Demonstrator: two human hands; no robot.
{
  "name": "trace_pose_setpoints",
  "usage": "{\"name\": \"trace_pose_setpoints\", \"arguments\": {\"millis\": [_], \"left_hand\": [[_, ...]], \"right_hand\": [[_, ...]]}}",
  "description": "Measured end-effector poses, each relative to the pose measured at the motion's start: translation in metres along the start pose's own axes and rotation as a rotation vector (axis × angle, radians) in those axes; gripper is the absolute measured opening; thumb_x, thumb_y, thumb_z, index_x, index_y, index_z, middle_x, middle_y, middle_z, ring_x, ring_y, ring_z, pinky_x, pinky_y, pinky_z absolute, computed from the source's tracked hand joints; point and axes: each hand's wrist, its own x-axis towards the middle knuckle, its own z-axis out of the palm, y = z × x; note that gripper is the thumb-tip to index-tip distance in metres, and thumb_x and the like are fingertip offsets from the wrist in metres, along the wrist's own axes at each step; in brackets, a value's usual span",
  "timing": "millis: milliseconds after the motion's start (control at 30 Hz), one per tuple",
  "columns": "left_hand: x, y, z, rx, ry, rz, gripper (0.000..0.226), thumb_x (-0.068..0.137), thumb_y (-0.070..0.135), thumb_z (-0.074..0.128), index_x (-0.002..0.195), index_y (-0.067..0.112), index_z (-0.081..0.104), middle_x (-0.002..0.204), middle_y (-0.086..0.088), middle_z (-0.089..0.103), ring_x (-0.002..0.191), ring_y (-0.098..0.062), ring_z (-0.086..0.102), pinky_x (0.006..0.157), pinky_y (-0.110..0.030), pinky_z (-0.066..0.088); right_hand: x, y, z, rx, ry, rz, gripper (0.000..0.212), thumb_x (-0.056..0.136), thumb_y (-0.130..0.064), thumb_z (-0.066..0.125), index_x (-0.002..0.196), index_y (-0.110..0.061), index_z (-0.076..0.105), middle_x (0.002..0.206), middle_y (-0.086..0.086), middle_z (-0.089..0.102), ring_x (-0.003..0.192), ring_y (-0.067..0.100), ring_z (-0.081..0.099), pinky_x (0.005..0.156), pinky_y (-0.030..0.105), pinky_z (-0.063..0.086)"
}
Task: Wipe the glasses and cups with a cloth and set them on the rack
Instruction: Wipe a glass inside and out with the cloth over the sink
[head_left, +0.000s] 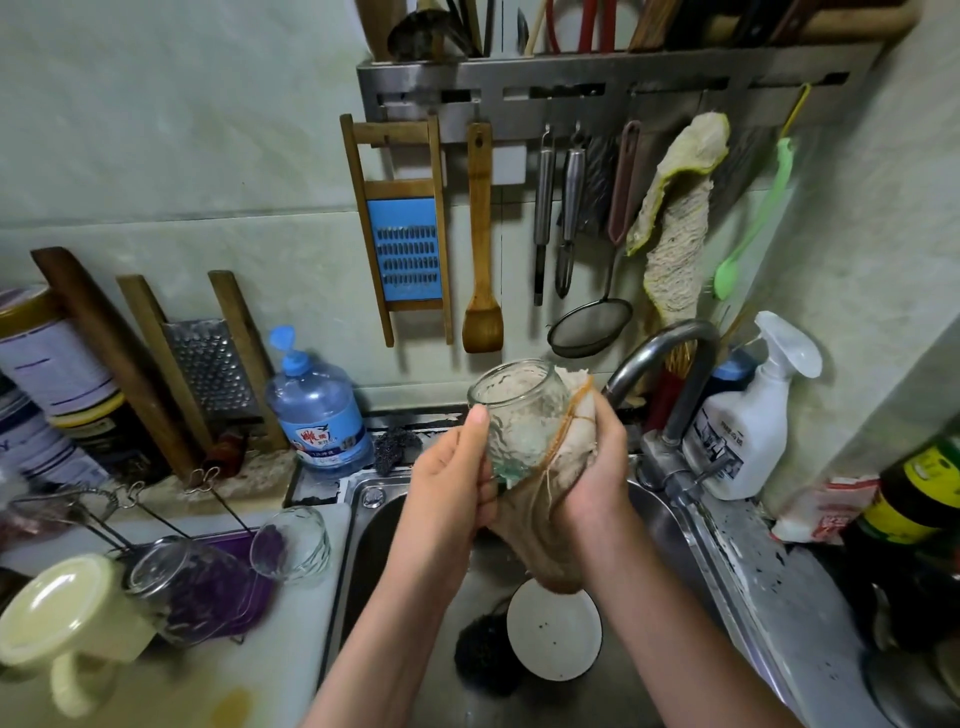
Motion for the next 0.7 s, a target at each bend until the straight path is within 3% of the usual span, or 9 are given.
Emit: {"name": "trace_pose_setpoints", "arguments": {"millis": [100, 167, 267, 300, 400, 433, 500, 533, 700], "left_hand": [[0.001, -0.007, 0.002, 0.091, 0.051, 0.117, 0.046, 0.102, 0.024, 0.042, 0.057, 0.022, 0.048, 0.042, 0.014, 0.043, 0.038, 0.004, 0.037, 0.040, -0.012, 0.032], [0.007, -0.008, -0.001, 0.153, 0.067, 0.142, 0.051, 0.102, 0.026, 0.044, 0.052, 0.025, 0.055, 0.043, 0.015, 0.044, 0.041, 0.003, 0.038, 0.046, -0.021, 0.032], [0.015, -0.008, -0.007, 0.224, 0.127, 0.166, 0.046, 0.101, 0.031, 0.047, 0.056, 0.022, 0.045, 0.045, 0.015, 0.039, 0.044, -0.002, 0.034, 0.048, -0.026, 0.029], [0.016, -0.007, -0.009, 0.215, 0.135, 0.170, 0.042, 0.101, 0.031, 0.046, 0.060, 0.022, 0.041, 0.045, 0.014, 0.038, 0.043, -0.002, 0.033, 0.047, -0.026, 0.029], [0.014, 0.000, -0.011, 0.123, 0.084, 0.159, 0.040, 0.102, 0.028, 0.043, 0.063, 0.019, 0.036, 0.044, 0.013, 0.036, 0.038, -0.001, 0.032, 0.039, -0.017, 0.029], [0.013, 0.001, -0.012, 0.139, 0.068, 0.157, 0.041, 0.101, 0.029, 0.043, 0.062, 0.019, 0.037, 0.044, 0.013, 0.036, 0.038, -0.001, 0.032, 0.039, -0.016, 0.029], [0.011, 0.002, -0.011, 0.161, 0.023, 0.155, 0.045, 0.101, 0.032, 0.044, 0.056, 0.024, 0.041, 0.045, 0.013, 0.035, 0.040, -0.003, 0.031, 0.041, -0.018, 0.028], [0.009, 0.002, -0.009, 0.159, 0.003, 0.151, 0.049, 0.100, 0.033, 0.044, 0.052, 0.026, 0.043, 0.045, 0.014, 0.035, 0.040, -0.003, 0.030, 0.041, -0.018, 0.027], [-0.003, -0.004, -0.001, -0.006, -0.033, 0.105, 0.053, 0.099, 0.031, 0.044, 0.048, 0.023, 0.048, 0.047, 0.011, 0.030, 0.036, 0.000, 0.026, 0.035, -0.012, 0.025]], "right_hand": [[-0.013, 0.000, 0.001, 0.063, -0.040, 0.064, 0.076, 0.099, -0.047, 0.027, 0.060, -0.002, 0.076, 0.071, 0.019, 0.072, 0.057, 0.029, 0.071, 0.064, 0.035, 0.054], [-0.022, 0.002, 0.003, 0.040, -0.043, 0.128, 0.076, 0.099, -0.049, 0.026, 0.075, 0.001, 0.077, 0.085, 0.023, 0.073, 0.071, 0.033, 0.072, 0.076, 0.042, 0.053], [-0.037, -0.004, 0.001, -0.038, -0.027, 0.218, 0.064, 0.100, -0.045, 0.031, 0.106, 0.006, 0.069, 0.108, 0.029, 0.067, 0.102, 0.041, 0.064, 0.092, 0.052, 0.047], [-0.042, -0.011, 0.002, -0.055, -0.018, 0.218, 0.060, 0.100, -0.042, 0.035, 0.100, 0.006, 0.071, 0.102, 0.029, 0.069, 0.098, 0.039, 0.066, 0.091, 0.053, 0.046], [-0.046, -0.025, -0.003, -0.005, 0.059, 0.140, 0.063, 0.100, -0.034, 0.044, 0.052, -0.003, 0.072, 0.058, 0.013, 0.068, 0.052, 0.021, 0.068, 0.067, 0.041, 0.048], [-0.044, -0.025, -0.003, 0.008, 0.064, 0.136, 0.061, 0.100, -0.034, 0.044, 0.056, -0.003, 0.073, 0.063, 0.014, 0.070, 0.058, 0.023, 0.069, 0.072, 0.043, 0.050], [-0.037, -0.016, 0.001, 0.018, 0.035, 0.170, 0.055, 0.100, -0.038, 0.039, 0.086, 0.001, 0.076, 0.091, 0.022, 0.073, 0.091, 0.035, 0.068, 0.092, 0.051, 0.048], [-0.035, -0.011, 0.004, 0.032, 0.016, 0.168, 0.059, 0.099, -0.038, 0.035, 0.090, 0.003, 0.075, 0.096, 0.025, 0.072, 0.096, 0.039, 0.065, 0.092, 0.051, 0.047], [-0.028, -0.004, 0.012, 0.130, -0.077, 0.113, 0.074, 0.098, -0.036, 0.022, 0.060, 0.000, 0.075, 0.069, 0.021, 0.071, 0.055, 0.031, 0.070, 0.044, 0.034, 0.057]]}}
